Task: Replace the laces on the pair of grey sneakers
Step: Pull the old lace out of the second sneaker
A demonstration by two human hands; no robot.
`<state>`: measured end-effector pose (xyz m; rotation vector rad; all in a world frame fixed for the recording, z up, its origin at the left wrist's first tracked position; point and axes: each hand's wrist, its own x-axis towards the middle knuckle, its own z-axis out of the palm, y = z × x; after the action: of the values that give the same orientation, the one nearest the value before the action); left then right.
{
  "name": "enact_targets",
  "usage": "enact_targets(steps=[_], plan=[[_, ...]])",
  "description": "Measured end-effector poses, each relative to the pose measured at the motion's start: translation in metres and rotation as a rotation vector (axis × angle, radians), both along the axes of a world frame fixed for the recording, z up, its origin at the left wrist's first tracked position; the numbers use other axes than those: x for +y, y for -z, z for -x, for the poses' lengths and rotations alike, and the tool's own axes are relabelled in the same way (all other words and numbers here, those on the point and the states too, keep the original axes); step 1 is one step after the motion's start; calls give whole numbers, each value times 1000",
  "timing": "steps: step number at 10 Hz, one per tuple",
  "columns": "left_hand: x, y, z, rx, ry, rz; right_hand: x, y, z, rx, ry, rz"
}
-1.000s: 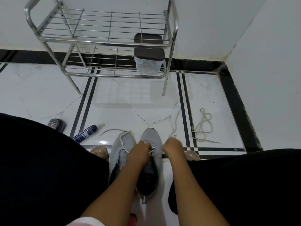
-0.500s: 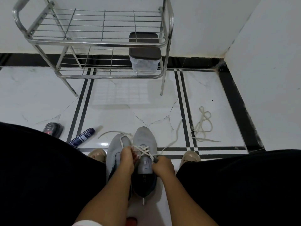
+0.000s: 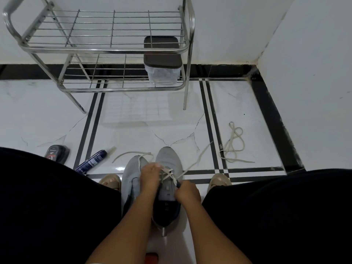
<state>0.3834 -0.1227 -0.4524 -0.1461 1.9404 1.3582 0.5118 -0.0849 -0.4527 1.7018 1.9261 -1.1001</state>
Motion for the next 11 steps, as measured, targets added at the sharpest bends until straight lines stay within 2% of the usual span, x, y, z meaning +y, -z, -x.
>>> enact_targets(steps=[1, 2, 3, 4, 5, 6, 7, 8, 9, 10, 11], plan=[[1, -30, 33, -532, -661, -442, 2, 3, -1, 23, 62, 32], [13, -33, 30, -21, 158, 92, 2, 3, 3, 25, 42, 31], [9, -4, 0, 467, 1034, 363, 1, 2, 4, 11, 18, 9], [-3, 7, -21, 773, 1221, 481, -2, 1, 4, -1, 7, 12], [-5, 10, -23, 757, 1185, 529, -2, 0, 4, 9, -6, 17], [-1, 6, -10, 252, 549, 322, 1, 1, 1, 28, 15, 34], [-6, -4, 16, -418, -523, -255, 3, 2, 0, 20, 46, 45], [-1, -5, 28, -86, 25, 64, 2, 1, 1, 12, 44, 53], [1, 8, 7, 497, 1088, 385, 2, 0, 2, 0, 35, 47], [-3, 13, -16, 728, 1312, 494, 1, -1, 1, -15, 23, 46], [-5, 9, -19, 564, 1074, 461, 1, -1, 1, -12, 28, 50]])
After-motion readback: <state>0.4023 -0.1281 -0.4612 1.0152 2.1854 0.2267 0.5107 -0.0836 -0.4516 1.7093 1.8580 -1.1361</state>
